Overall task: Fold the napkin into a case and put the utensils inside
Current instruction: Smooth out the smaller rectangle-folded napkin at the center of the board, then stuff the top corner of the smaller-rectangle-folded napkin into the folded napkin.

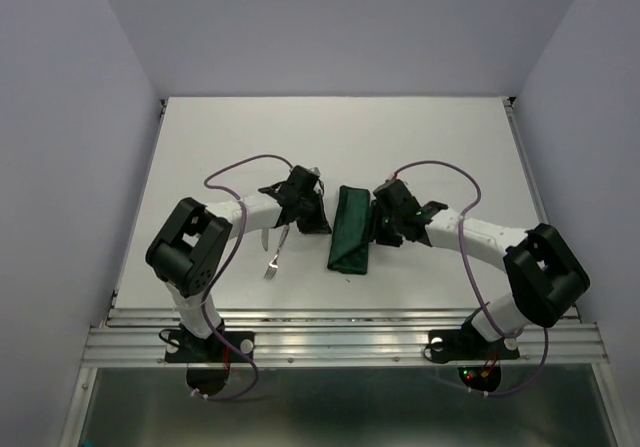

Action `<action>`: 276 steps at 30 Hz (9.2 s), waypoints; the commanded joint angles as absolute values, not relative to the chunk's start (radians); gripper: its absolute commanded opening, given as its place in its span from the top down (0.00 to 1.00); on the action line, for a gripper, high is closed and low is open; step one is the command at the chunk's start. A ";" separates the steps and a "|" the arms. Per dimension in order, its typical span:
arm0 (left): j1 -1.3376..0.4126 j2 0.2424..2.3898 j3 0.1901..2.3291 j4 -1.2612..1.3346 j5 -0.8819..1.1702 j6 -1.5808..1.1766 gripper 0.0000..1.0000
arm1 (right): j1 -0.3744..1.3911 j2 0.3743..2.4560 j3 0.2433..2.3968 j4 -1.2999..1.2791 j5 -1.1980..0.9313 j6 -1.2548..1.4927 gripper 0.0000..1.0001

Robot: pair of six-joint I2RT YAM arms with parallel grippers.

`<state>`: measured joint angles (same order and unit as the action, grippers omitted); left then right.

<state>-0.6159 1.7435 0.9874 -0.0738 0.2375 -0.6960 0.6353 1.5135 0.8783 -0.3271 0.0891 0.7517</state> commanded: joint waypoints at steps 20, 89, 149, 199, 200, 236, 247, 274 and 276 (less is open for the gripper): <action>-0.868 1.710 1.043 -0.136 0.242 -0.741 1.00 | 0.630 1.281 0.819 -0.502 0.284 0.743 0.53; -0.954 1.830 1.126 -0.186 0.261 -0.747 1.00 | 0.676 1.456 0.755 -0.514 0.360 0.759 0.75; -0.436 1.424 0.917 -0.334 0.222 -0.656 0.99 | 0.793 1.779 1.379 -0.537 0.443 0.473 0.53; -0.433 1.471 0.796 -0.212 0.282 -0.672 1.00 | 0.811 1.987 1.488 -0.465 0.436 0.459 0.99; -0.433 1.470 0.796 -0.212 0.284 -0.670 1.00 | 0.811 1.973 1.477 -0.459 0.434 0.459 0.99; -0.692 1.683 0.951 0.098 0.262 -0.727 0.97 | 0.784 1.579 1.031 -0.244 0.138 0.425 0.99; -0.693 1.799 1.020 0.121 0.279 -0.719 0.99 | 0.746 1.563 1.008 -0.219 0.081 0.425 0.99; -0.727 1.786 1.023 0.072 0.163 -0.670 0.84 | 0.531 1.557 0.838 -0.012 -0.281 0.512 0.99; -0.741 1.770 1.031 0.040 0.131 -0.655 0.65 | 0.511 1.552 0.827 0.011 -0.301 0.525 0.99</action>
<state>-0.7136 1.8328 1.0012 0.1062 0.2245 -0.7036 0.5381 1.5757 0.8421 -0.0666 -0.2443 0.4927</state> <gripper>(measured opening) 0.224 0.025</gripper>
